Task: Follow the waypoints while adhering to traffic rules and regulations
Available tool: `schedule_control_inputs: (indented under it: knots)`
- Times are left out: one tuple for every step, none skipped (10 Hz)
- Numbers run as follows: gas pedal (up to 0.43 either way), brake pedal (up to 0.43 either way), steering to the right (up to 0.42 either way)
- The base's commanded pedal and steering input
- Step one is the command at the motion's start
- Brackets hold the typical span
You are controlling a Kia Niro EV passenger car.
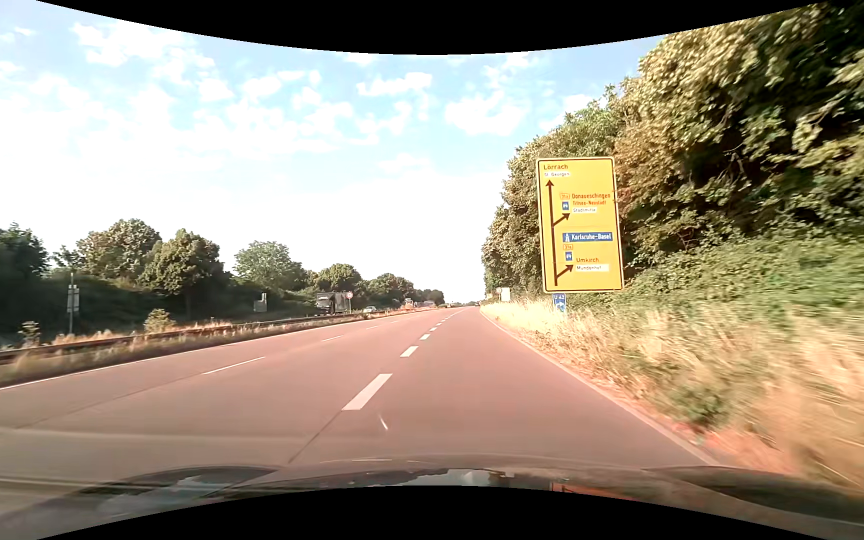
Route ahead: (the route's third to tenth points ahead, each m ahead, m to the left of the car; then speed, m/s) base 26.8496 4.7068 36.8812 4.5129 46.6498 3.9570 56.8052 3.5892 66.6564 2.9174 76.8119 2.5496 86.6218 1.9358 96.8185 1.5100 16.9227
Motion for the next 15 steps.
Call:
schedule_control_inputs:
  knots:
    - [0.26,0.0,0.004]
    - [0.26,0.0,0.003]
    - [0.26,0.0,0.003]
    - [0.26,0.0,0.002]
    - [0.26,0.0,0.001]
    - [0.26,0.0,0.001]
    - [0.26,0.0,0.0]
    - [0.26,0.0,-0.001]
    - [0.26,0.0,-0.001]
    - [0.26,0.0,-0.002]
    - [0.26,0.0,-0.001]
    - [0.26,0.0,-0.001]
    - [0.26,0.0,-0.002]
    - [0.26,0.0,-0.002]
    - [0.26,0.0,-0.002]
